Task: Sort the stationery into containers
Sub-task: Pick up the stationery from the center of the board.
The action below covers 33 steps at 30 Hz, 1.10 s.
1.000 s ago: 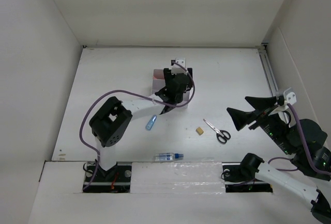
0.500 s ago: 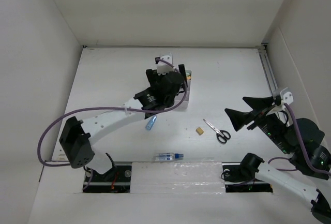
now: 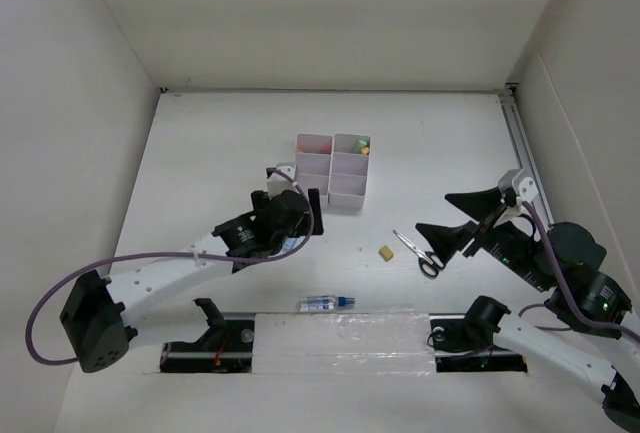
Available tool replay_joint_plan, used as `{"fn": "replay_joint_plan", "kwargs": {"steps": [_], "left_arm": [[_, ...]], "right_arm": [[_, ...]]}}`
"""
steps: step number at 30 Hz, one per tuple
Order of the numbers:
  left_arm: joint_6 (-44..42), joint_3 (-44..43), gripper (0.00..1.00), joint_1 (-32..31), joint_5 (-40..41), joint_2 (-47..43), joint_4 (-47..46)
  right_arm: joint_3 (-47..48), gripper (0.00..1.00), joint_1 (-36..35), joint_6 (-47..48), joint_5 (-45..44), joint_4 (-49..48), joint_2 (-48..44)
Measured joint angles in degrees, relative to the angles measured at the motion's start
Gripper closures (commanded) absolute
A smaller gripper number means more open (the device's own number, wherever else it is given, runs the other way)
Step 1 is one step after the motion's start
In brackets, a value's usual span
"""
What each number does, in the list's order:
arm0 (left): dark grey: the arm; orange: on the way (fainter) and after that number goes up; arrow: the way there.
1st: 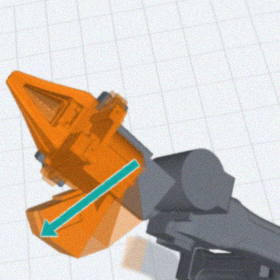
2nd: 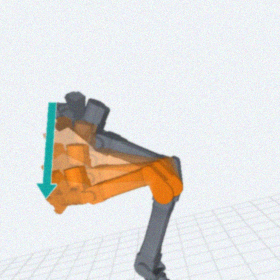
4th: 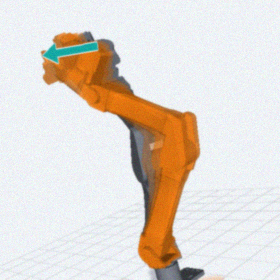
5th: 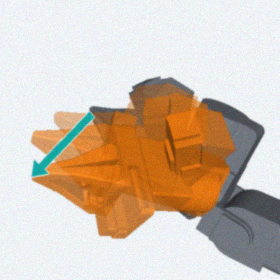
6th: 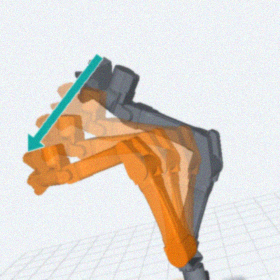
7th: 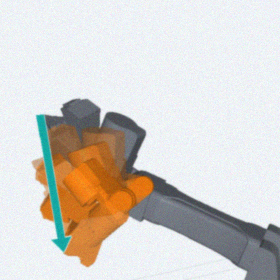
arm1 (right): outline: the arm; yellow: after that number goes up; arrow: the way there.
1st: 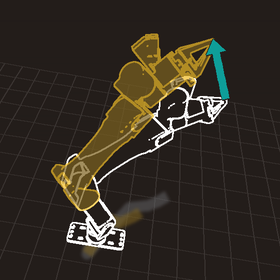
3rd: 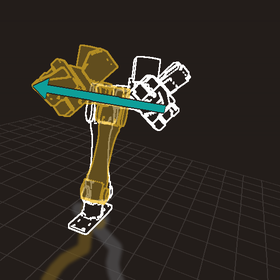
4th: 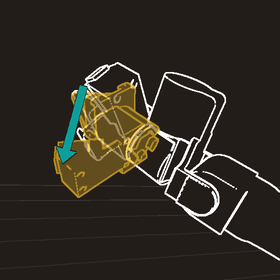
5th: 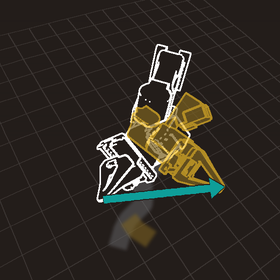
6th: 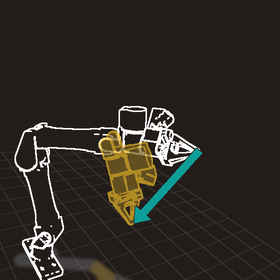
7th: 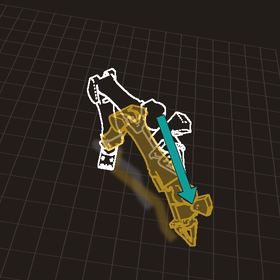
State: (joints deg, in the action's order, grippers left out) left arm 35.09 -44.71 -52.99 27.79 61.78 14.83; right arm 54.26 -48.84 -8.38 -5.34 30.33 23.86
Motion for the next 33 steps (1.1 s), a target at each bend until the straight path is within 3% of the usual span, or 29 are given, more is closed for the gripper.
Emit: {"fn": "replay_joint_plan", "kwargs": {"steps": [9, 13, 17, 23, 25, 26, 29, 33], "left_arm": [[5.2, 5.2, 0.0, 1.5, -5.3, 13.8, -2.3], [6.5, 6.1, 0.0, 3.5, -5.2, 15.2, -3.4], [6.8, 6.5, 0.17, 4.0, -6.4, 16.2, -6.1], [7.0, 5.8, 0.17, 5.1, -5.6, 21.5, -8.7], [7.1, 4.9, 0.25, 5.1, -4.9, 22.7, -8.6], [7.2, 4.4, 0.36, 5.1, -4.6, 23.3, -8.6], [7.5, 3.7, 0.47, 5.2, -3.9, 24.5, -8.5], [8.4, 3.5, 0.48, 5.0, -3.7, 24.5, -8.1]], "right_arm": [[-0.8, 0.0, 0.0, 0.0, 3.3, -1.6, -0.8], [-0.9, 0.0, 0.0, 0.0, 4.2, -1.6, -1.1], [-0.9, 0.0, 0.0, 0.0, 4.5, -1.6, -1.4], [-0.9, 0.0, 0.0, 0.0, 4.7, -1.6, -1.4], [-0.9, 0.0, 0.0, 0.0, 4.8, -1.6, -1.4], [-0.9, 0.0, 0.0, 0.0, 4.8, -1.6, -1.4], [-0.9, 0.0, 0.0, 0.0, 4.8, -1.6, -1.4], [-0.9, 0.0, 0.0, 0.0, 4.8, -1.6, -1.4]]}}
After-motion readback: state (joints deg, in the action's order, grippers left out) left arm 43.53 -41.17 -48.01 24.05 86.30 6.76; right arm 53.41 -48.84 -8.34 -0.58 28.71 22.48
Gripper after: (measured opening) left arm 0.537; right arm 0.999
